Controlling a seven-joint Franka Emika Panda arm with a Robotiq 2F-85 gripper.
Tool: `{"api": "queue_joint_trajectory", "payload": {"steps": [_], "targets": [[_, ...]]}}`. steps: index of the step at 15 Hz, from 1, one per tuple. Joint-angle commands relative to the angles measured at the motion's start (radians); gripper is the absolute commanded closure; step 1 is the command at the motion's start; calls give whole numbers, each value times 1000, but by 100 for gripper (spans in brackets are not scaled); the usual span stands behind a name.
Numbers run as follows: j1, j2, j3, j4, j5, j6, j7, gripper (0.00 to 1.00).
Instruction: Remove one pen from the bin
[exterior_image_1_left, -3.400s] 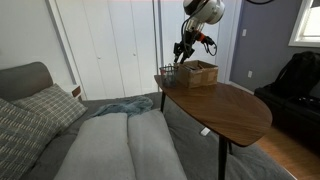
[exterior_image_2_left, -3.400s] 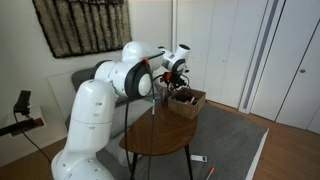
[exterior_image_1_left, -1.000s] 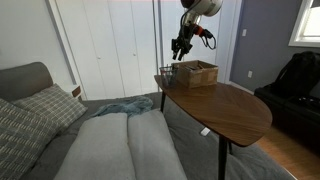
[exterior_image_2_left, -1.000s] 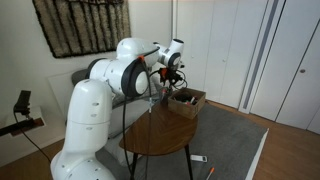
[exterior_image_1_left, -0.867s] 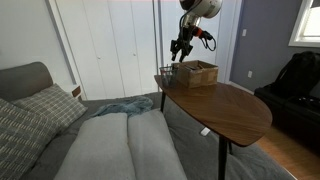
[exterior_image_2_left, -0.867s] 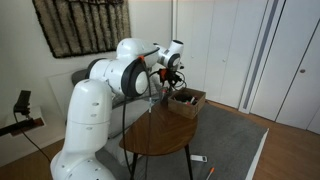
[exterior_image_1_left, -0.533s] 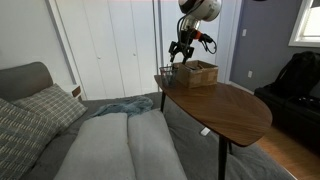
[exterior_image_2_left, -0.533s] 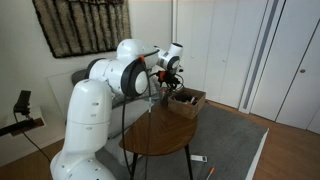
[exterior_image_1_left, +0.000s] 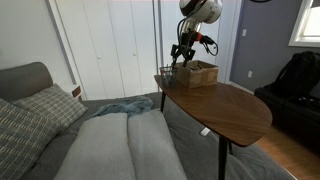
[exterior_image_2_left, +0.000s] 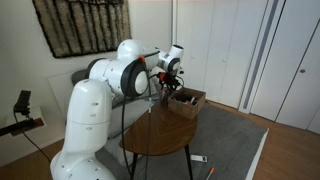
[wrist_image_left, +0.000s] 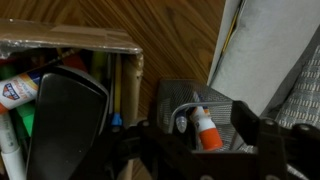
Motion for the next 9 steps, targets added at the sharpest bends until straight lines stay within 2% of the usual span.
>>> {"api": "queue_joint_trajectory", "payload": {"steps": [1,5,6,7,9], "targets": [[5,-23,-9,-29,-8,17,23,28],[2,-22,-11,-26,-8,16,19,34],[3,-21,-11,-27,-8,20,18,41],[3,-22,-11,-28,-7,26,16,40],[3,-21,-10,-28,-6,38,13,46]]}}
